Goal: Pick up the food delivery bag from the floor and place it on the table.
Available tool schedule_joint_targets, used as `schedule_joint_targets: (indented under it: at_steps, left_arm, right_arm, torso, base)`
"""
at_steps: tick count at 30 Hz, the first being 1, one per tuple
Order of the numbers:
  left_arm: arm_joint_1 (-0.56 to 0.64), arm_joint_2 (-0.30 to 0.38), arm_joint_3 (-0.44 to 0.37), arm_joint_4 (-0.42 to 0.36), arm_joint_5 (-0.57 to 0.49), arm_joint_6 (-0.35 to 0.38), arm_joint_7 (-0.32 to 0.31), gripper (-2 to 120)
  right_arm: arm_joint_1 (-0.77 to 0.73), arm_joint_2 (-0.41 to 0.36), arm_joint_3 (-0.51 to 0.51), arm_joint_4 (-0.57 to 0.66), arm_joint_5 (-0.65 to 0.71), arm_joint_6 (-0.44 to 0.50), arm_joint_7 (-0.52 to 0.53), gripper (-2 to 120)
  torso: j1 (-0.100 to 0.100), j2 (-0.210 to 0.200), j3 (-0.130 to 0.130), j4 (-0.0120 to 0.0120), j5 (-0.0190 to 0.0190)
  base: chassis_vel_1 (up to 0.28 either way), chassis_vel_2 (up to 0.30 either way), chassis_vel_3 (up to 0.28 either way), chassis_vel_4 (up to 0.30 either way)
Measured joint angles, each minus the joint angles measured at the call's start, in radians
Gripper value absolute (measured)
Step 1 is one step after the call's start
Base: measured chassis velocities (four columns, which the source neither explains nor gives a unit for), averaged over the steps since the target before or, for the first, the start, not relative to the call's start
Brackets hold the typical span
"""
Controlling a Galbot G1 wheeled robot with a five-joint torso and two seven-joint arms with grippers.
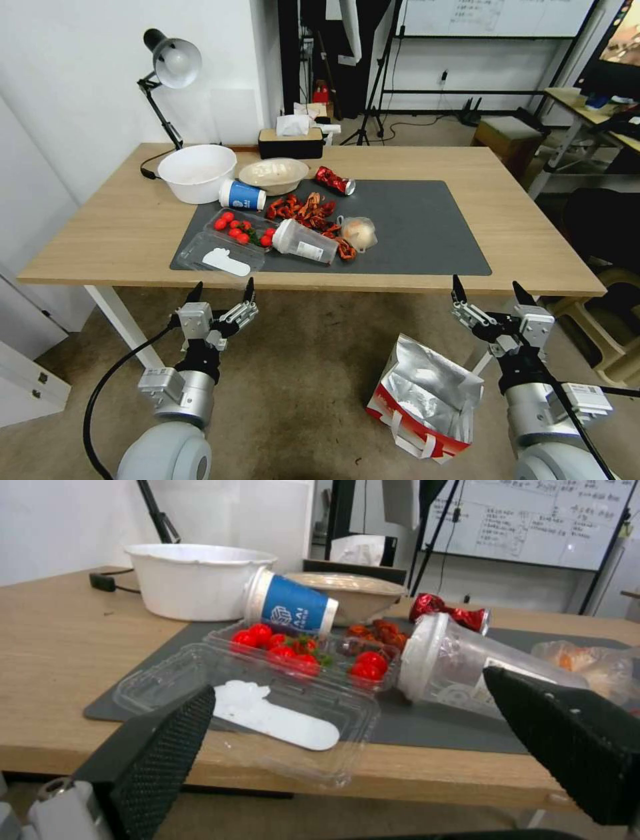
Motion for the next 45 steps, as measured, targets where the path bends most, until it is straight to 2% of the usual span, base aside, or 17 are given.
schedule_joint_targets:
  at_steps: [15, 31, 40, 45]
  left_arm:
    - [-0.006, 0.0, -0.002, -0.01, -0.008, 0.043, -0.003, 100]
    - [-0.004, -0.005, -0.001, -0.011, -0.005, 0.044, -0.004, 100]
    - [-0.005, -0.005, -0.001, -0.012, -0.005, 0.044, -0.004, 100]
    - [-0.005, -0.003, -0.002, -0.012, -0.005, 0.042, -0.004, 100]
  right_arm:
    - [0.011, -0.003, -0.001, -0.008, 0.002, -0.002, 0.0, 100]
    - [0.013, -0.002, -0.001, -0.012, 0.002, -0.003, 0.0, 100]
    - [0.014, -0.002, -0.001, -0.012, 0.002, -0.003, 0.001, 100]
    - [0.014, -0.001, -0.002, -0.014, 0.003, -0.003, 0.001, 100]
  torso:
    - [-0.005, -0.011, -0.005, 0.0, 0.0]
    - [-0.043, -0.098, -0.055, -0.0001, 0.0001]
    - [-0.057, -0.129, -0.072, 0.0, 0.0001]
    - [-0.073, -0.166, -0.093, 0.0, 0.0]
  base:
    - [0.0, 0.0, 0.0, 0.0]
    - [0.0, 0.0, 0.0, 0.0]
    - [0.0, 0.0, 0.0, 0.0]
    - [0.0, 0.0, 0.0, 0.0]
